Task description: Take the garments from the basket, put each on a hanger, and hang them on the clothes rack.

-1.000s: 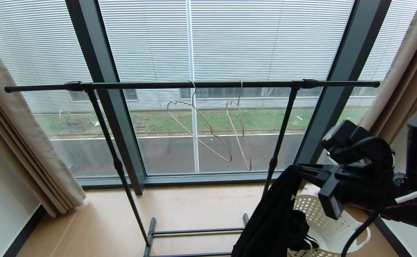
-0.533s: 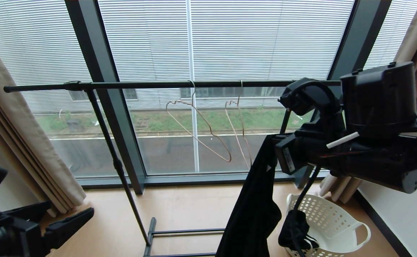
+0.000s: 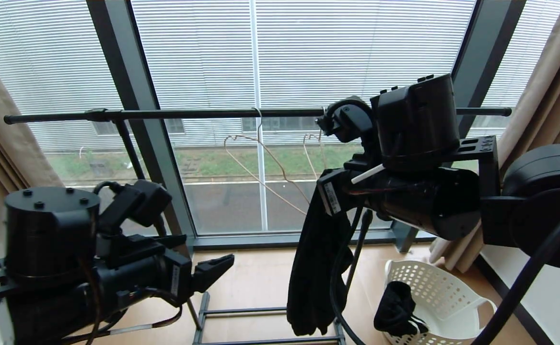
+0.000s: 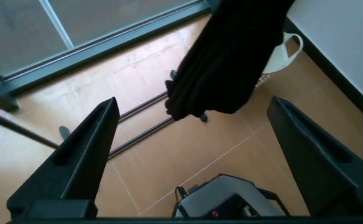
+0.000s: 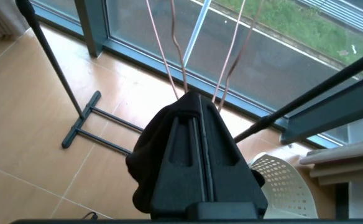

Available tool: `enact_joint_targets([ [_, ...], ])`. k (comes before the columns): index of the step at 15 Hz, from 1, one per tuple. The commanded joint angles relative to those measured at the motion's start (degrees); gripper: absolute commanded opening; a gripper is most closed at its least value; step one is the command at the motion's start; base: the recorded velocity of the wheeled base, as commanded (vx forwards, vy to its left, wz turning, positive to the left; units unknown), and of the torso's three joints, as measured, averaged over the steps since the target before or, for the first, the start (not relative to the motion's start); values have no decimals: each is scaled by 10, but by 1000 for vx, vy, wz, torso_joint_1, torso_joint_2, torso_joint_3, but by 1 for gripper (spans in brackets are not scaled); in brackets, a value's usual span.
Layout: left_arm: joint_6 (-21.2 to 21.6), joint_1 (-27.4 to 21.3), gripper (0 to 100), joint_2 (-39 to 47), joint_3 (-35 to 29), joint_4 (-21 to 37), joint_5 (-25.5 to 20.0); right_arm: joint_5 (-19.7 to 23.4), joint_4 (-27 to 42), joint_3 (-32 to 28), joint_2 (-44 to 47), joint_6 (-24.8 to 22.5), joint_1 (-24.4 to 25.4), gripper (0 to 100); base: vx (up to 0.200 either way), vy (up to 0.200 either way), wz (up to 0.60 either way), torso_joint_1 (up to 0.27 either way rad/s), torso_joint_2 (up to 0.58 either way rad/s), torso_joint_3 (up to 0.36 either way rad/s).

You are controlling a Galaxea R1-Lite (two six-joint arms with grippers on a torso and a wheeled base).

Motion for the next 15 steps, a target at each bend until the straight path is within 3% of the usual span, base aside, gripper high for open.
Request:
enact_joint_targets([
  [1, 0, -52, 100, 72, -37, -7, 0, 0, -1, -4, 9, 5, 8, 0, 0, 0, 0, 0, 0, 0],
  [4, -2, -81, 100, 112, -72, -10, 3, -1, -2, -6, 8, 7, 15, 0, 0, 0, 0, 0, 0, 0],
  [10, -4, -93, 100, 185, -108, -60, 3, -2, -2, -9, 8, 13, 34, 0, 0, 0, 0, 0, 0, 0],
  [15, -46, -102, 100, 260, -174, -61, 18, -2, -1, -7, 9, 14, 53, 0, 0, 0, 0, 0, 0, 0],
])
